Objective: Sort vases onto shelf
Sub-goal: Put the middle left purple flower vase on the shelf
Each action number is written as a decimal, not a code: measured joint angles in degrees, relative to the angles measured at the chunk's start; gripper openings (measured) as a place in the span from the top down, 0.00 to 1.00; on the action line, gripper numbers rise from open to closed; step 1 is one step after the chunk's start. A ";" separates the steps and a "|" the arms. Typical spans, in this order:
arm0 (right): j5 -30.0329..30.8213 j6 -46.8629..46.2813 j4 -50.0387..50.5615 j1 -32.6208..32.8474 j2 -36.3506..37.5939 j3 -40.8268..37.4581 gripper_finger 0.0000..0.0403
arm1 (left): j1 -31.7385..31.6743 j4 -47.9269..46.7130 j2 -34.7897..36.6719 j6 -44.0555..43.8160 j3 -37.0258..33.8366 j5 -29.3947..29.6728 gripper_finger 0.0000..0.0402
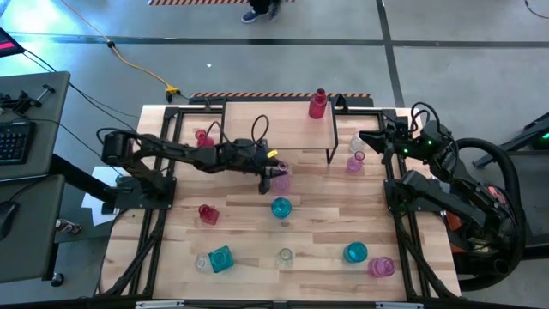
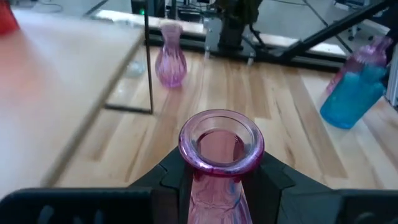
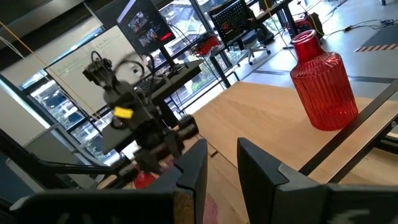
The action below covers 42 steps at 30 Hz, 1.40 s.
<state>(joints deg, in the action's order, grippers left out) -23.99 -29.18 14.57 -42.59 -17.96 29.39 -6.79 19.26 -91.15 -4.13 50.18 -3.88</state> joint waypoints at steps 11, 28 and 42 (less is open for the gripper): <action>0.00 1.17 -0.04 0.00 -0.02 0.00 0.83 | -1.68 -21.34 1.55 7.77 16.19 1.91 0.76; 0.00 1.18 0.12 0.00 -0.02 0.00 0.83 | -10.12 -26.76 1.96 19.10 30.64 3.19 0.76; 1.45 1.20 0.37 0.00 -0.02 0.00 0.83 | -20.10 -16.29 -2.22 18.10 31.07 -0.70 0.76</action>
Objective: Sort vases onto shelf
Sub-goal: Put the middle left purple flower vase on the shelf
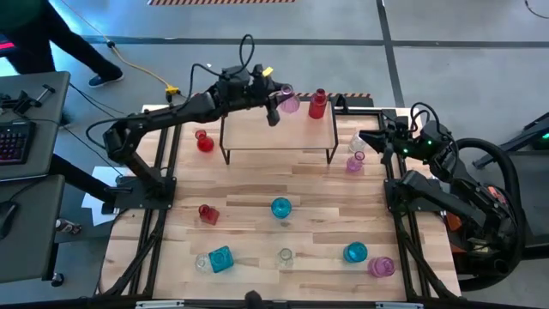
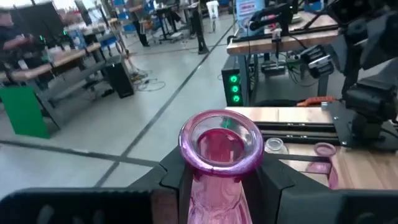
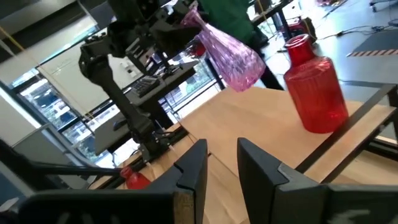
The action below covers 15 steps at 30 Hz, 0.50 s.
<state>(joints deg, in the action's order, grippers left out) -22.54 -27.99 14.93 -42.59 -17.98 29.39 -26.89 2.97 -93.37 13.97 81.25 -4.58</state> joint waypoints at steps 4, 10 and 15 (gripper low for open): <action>0.29 2.16 1.44 0.01 0.00 0.02 0.83 | -0.60 -0.23 -2.23 -0.87 0.00 -0.48 0.76; 0.30 2.41 5.16 0.00 -0.02 0.02 0.83 | -0.88 0.02 -4.55 -1.91 0.00 -2.87 0.76; 0.30 1.01 6.84 0.00 -0.02 0.02 0.83 | -0.86 0.43 -4.93 -2.42 0.00 -3.50 0.76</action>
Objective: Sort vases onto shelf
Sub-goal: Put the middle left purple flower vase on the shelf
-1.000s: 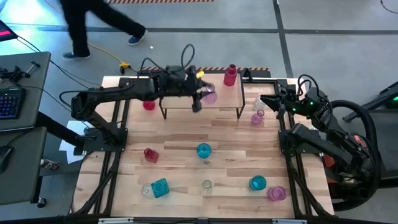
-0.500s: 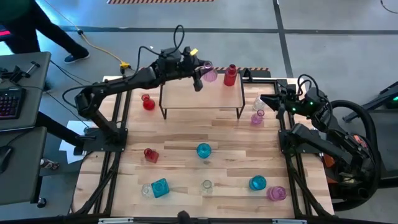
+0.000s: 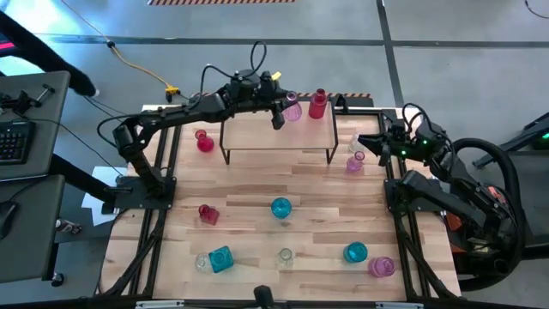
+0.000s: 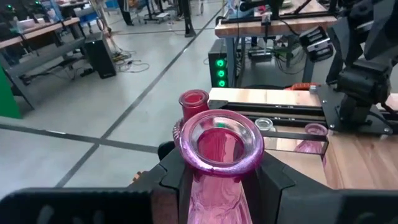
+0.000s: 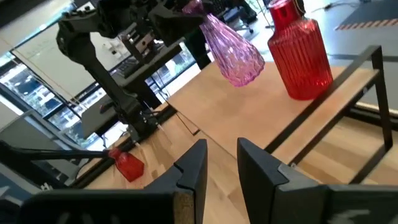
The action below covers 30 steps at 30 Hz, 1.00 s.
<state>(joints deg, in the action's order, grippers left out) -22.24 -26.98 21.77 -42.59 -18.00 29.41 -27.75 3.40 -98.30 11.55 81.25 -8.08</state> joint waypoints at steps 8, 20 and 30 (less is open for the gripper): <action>0.00 0.02 -0.03 0.01 0.00 0.00 0.83 | -0.86 -0.52 -0.43 -0.99 0.00 0.03 0.76; 0.00 0.02 -0.08 0.00 0.01 0.00 0.83 | -2.25 -3.49 -0.53 -2.45 0.00 -0.43 0.76; 0.00 0.01 -0.08 0.00 0.00 0.00 0.83 | -2.25 -3.55 -0.55 -2.45 0.00 -0.61 0.76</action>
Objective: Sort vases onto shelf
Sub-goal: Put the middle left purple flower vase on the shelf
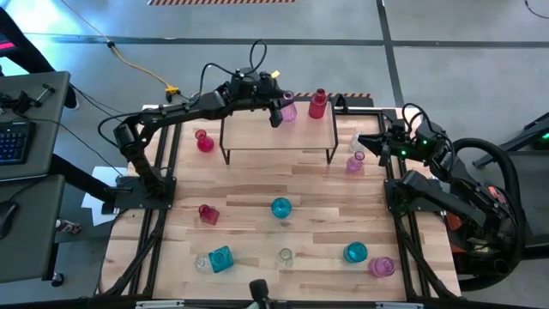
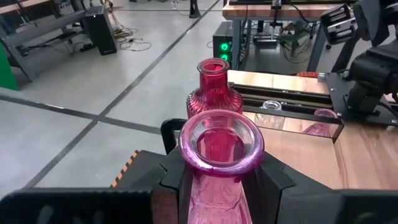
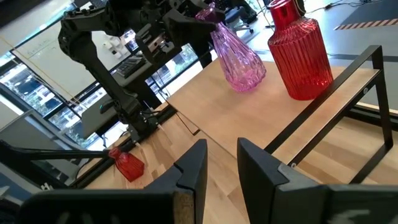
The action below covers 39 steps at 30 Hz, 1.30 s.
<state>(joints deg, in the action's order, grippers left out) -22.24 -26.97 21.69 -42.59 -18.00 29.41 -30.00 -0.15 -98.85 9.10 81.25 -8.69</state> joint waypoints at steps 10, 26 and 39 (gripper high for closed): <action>0.00 0.00 -0.02 0.00 0.00 0.00 0.83 | 0.02 0.49 0.00 -0.85 0.00 0.20 0.76; 0.00 -0.02 -0.02 0.00 0.00 0.00 0.83 | -0.07 1.69 -1.57 -0.90 0.00 0.28 0.76; -0.02 -0.02 -0.02 0.00 0.00 0.00 0.83 | -0.11 2.60 -1.60 -0.42 0.00 0.44 0.73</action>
<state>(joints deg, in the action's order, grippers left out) -22.26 -26.98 21.67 -42.59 -18.00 29.41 -30.11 2.45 -100.44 8.69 81.25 -8.25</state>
